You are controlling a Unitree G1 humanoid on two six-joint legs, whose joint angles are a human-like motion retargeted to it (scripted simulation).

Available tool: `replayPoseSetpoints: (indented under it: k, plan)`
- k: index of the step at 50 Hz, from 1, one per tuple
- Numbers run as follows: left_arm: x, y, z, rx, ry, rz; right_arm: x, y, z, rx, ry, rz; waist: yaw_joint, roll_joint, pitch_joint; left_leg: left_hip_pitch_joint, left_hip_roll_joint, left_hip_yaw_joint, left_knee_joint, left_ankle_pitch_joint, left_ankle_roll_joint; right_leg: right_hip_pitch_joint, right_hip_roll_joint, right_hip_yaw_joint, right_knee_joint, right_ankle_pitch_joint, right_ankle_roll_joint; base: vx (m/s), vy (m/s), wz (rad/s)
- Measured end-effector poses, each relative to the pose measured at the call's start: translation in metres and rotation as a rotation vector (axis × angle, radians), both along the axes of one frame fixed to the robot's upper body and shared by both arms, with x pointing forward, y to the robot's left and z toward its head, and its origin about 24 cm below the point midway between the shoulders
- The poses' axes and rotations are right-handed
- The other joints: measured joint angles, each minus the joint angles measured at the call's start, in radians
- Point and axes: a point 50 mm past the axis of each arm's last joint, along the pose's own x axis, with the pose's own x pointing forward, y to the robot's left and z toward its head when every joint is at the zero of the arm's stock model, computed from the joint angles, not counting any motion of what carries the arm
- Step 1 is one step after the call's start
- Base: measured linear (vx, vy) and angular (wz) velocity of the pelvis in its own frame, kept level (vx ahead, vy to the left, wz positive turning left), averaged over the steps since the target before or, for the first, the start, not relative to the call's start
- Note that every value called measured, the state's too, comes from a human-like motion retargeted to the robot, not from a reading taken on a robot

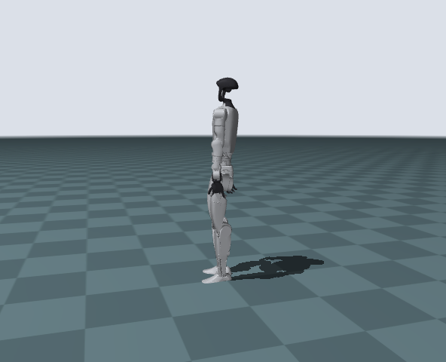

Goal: In place motions

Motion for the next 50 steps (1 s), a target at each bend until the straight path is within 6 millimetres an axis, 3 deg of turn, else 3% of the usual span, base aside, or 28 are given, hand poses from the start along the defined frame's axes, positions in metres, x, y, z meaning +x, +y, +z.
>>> replayPoseSetpoints:
  k: [12,22,43,50]
  plan:
    - [-0.020,0.006,0.001,0.208,0.092,-0.017,-0.017,-0.004,0.001,0.005,0.041,-0.209,0.080,-0.030,0.022,-0.009,-0.022,-0.007,0.040,-0.006,0.005,0.042,-0.019,-0.005,-0.008,-0.015,0.007,0.07,-0.03,0.05]
    - [-0.032,-0.009,0.003,0.077,0.139,-0.006,-0.010,-0.003,0.001,0.007,0.022,-0.126,0.028,-0.023,0.016,-0.019,-0.045,-0.055,0.030,0.005,0.010,0.032,-0.011,-0.057,-0.019,-0.016,-0.012,0.00,0.00,0.22]
    - [0.017,0.008,-0.001,0.140,-0.042,0.016,-0.012,-0.002,0.000,0.001,0.018,-0.166,0.070,-0.003,-0.005,-0.040,-0.031,0.012,0.003,0.024,0.004,-0.001,0.021,0.008,-0.019,-0.004,-0.029,0.00,-0.01,-0.14]
    - [0.020,0.015,-0.001,0.142,-0.063,0.018,-0.009,-0.001,0.000,0.000,0.010,-0.127,0.074,-0.010,0.015,-0.054,-0.033,-0.012,0.010,0.043,-0.004,0.014,0.018,-0.042,-0.028,-0.009,-0.030,-0.03,0.00,0.35]
